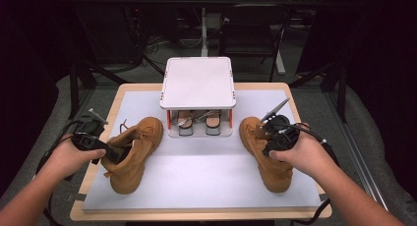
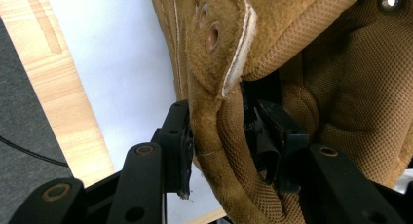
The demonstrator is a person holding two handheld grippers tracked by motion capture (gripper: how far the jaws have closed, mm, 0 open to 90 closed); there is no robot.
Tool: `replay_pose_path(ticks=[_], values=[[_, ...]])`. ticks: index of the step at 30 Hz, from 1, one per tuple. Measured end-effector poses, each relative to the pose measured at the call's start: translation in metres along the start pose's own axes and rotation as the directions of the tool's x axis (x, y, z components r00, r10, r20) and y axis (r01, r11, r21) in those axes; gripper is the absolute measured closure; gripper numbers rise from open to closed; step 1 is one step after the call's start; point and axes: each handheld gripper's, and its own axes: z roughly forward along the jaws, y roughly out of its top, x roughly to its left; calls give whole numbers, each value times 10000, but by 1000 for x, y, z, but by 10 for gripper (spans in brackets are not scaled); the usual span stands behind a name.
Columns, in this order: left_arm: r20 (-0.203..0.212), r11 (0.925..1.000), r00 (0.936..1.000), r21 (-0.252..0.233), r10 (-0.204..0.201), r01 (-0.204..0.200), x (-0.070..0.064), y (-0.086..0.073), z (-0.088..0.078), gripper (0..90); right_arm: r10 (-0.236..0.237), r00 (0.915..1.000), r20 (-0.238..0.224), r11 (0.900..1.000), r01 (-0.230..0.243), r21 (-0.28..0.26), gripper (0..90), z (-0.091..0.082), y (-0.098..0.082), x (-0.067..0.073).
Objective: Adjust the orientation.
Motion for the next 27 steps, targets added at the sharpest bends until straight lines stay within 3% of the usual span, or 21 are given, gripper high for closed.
replay_pose_path(ticks=[5,11,19,27], values=[[-26,10000,10000,5,4,-4,0,0,-2,588,305,9994,157,9995,-305,15,595,-6,2,-9],[-25,10000,10000,14,1,0,0,0,-1,589,1007,9933,569,9947,-1017,158,577,-8,2,-29],[-39,10000,10000,25,26,-26,0,1,-1,589,1801,9766,1178,9824,-1846,289,561,-2,0,-56],[-114,9999,9999,76,69,-68,-2,2,1,589,2432,9625,1203,9668,-2506,506,547,15,-5,-72]])
